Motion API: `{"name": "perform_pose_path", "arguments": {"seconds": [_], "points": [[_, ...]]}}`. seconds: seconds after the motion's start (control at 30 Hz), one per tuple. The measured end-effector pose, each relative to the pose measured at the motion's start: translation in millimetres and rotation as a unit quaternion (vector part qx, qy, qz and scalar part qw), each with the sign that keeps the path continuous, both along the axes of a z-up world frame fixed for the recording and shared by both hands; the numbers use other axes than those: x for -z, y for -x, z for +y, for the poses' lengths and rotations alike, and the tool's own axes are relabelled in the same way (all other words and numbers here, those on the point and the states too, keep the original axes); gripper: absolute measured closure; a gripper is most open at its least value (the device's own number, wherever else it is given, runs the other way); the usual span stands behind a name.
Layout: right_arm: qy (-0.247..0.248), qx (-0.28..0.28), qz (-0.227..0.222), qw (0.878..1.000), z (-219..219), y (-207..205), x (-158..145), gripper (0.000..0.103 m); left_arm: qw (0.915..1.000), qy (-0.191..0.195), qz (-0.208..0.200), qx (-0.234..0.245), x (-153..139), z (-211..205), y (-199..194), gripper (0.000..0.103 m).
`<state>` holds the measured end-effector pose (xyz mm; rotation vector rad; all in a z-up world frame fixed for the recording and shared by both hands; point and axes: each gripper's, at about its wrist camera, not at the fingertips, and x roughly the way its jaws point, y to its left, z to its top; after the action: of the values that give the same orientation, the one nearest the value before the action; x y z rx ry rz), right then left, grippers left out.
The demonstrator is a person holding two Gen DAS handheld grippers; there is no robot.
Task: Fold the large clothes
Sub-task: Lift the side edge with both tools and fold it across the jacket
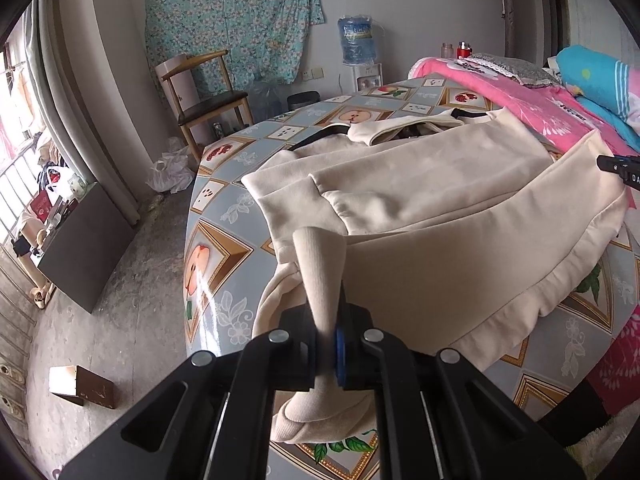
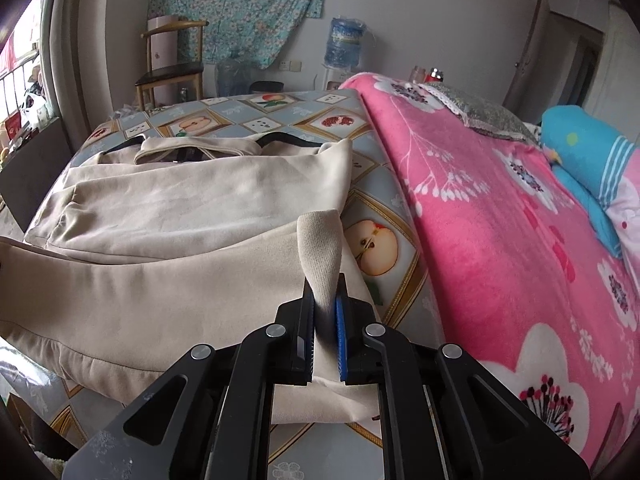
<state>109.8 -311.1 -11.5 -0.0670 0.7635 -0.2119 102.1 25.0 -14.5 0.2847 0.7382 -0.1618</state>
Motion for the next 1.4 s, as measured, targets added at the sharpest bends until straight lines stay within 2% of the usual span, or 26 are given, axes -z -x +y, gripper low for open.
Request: {"name": "perform_pose_path", "arguments": {"seconds": [0.33,0.63,0.87,1.17,1.4], "points": [[-0.02,0.01,-0.025,0.999,-5.0,31.8,-10.5,0.095,0.9995,0.004,-0.031,0.011,-14.3,-3.6,33.1,0.097],[-0.035,0.023,-0.056,0.998,-14.6,53.5,-25.5,0.095,0.9957,0.067,-0.062,0.015,-36.9,5.6,48.7,0.097],[-0.036,0.027,-0.077,0.996,-15.4,52.4,-39.7,0.095,0.9928,0.077,-0.089,0.02,-53.7,5.8,45.3,0.097],[-0.022,0.009,-0.103,0.994,-15.8,16.8,-63.4,0.095,0.9912,0.064,-0.114,0.018,-67.8,6.3,9.5,0.097],[-0.035,-0.021,-0.113,0.993,-20.2,-52.0,-80.6,0.096,0.9917,0.078,-0.102,0.009,-80.6,16.5,-59.6,0.097]]}}
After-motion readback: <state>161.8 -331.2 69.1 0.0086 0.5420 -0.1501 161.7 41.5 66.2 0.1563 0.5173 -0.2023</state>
